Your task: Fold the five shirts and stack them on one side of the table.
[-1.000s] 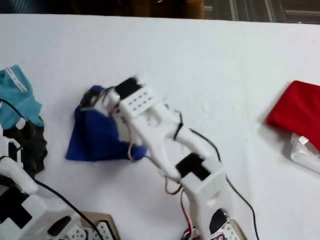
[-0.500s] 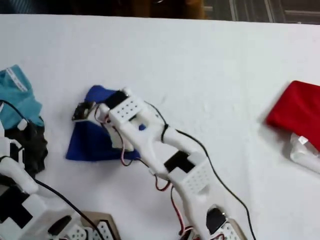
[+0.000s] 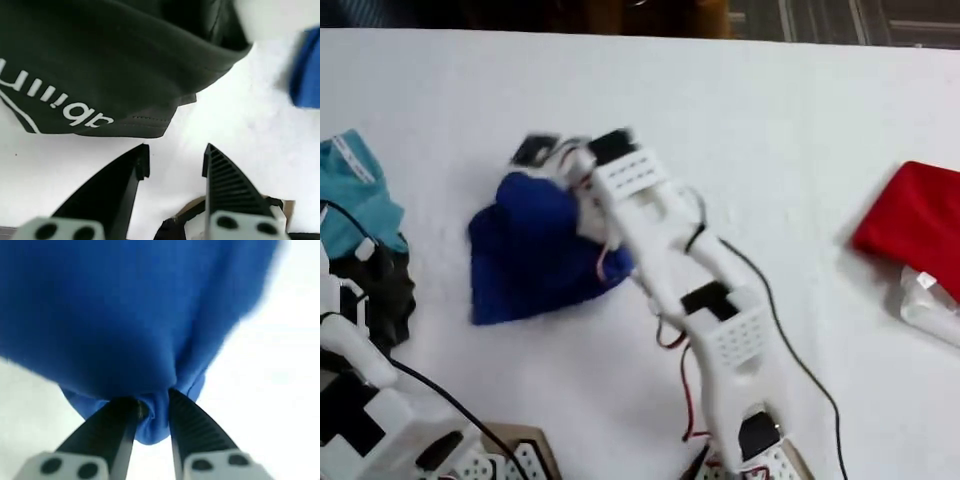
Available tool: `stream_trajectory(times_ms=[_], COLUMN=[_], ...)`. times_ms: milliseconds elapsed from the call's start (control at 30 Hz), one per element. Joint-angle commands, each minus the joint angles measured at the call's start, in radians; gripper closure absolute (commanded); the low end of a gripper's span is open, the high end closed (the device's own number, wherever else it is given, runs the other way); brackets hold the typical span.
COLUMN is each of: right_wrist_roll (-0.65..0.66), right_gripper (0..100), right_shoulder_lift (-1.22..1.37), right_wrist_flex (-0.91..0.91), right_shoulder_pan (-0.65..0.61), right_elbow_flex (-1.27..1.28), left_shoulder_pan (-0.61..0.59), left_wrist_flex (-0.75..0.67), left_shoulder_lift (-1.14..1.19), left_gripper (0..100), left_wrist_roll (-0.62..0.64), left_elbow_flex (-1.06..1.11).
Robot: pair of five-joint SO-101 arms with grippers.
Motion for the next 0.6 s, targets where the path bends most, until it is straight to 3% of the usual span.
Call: stream_trajectory(times_ms=[0,100,333,567], right_wrist_roll=[-0.002,-0.015,-0.256,-0.157], right_gripper=[98.0,98.0,97.9,97.7], right_shoulder_lift=[-0.007,-0.002,0.035,0.024], right_wrist_flex=[0.058,0.097,0.116,0.122], right_shoulder_pan=[0.113,0.194,0.374,0.341], right_elbow_flex=[-0.083,-0.083,-0.023,-0.015], left_shoulder_pan=[0.009,0.009,0.009,0.095], left_wrist_flex=[-0.006,-0.028,-0.029,-0.029], left_shoulder_lift=[-0.003,-0.003,-0.003,-0.003], left_gripper=[80,80,80,80], left_wrist_roll=[-0.003,-0.002,0.0,0.002], left_elbow_flex=[-0.004,-0.004,-0.004,-0.005])
